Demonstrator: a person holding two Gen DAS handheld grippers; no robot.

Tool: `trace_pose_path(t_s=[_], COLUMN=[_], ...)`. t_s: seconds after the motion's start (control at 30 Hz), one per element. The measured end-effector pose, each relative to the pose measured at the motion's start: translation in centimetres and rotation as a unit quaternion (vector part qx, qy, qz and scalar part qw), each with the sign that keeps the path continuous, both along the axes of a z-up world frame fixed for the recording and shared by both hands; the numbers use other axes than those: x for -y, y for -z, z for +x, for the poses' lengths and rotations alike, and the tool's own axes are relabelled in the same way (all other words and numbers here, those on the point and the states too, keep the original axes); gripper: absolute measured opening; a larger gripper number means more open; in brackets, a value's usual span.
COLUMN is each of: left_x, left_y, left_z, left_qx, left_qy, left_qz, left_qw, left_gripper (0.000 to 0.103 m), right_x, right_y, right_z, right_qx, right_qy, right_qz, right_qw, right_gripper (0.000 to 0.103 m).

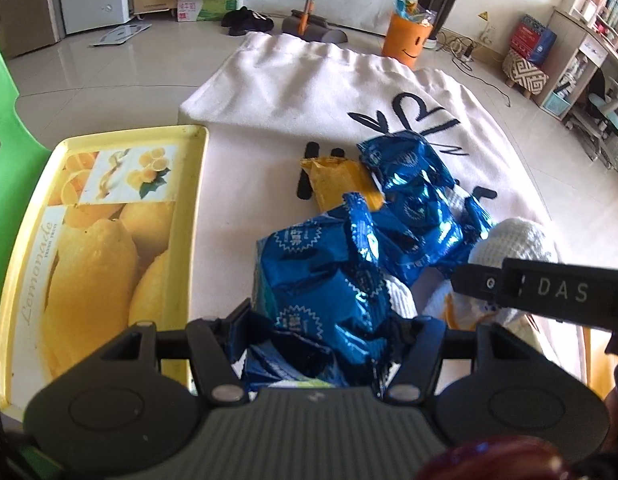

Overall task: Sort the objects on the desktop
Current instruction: 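Carry the blue packet in left tool and glove in right tool to the yellow tray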

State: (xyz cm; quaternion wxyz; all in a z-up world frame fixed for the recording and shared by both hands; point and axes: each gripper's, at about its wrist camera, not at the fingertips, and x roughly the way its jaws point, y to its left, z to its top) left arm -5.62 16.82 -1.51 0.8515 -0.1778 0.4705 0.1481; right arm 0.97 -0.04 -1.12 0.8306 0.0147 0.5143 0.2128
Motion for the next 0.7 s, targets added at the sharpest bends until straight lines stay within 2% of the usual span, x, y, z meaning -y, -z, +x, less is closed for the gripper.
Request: trace_pose_path(t_s=[0.3,0.47,0.7], left_x=[-6.1,-9.4,-13.1], left_y=[-2.2,-3.0,-3.9], left_z=[-0.1,-0.3,-0.2], left_qx=[0.024,0.027,0.031], left_qy=[-0.102,-0.142,-0.176], left_qz=[-0.010,-0.027,-0.023], left_qw=[0.9944,0.9891,0.9837], left_gripper=[0.060,0.060,0.060], right_x=[-2.3,-4.8,-8.4], right_y=[-0.2,0.0,0.8], right_z=[0.1,-0.6,-1.5], right_qx=[-0.008,-0.021,-0.036], right_qy=[-0.008,-0.041,-0.088], right_qz=[0.036,0.069,0.110], right_qw=[0.999,0.997,0.989], right_gripper=[0.054,0.054,0.054])
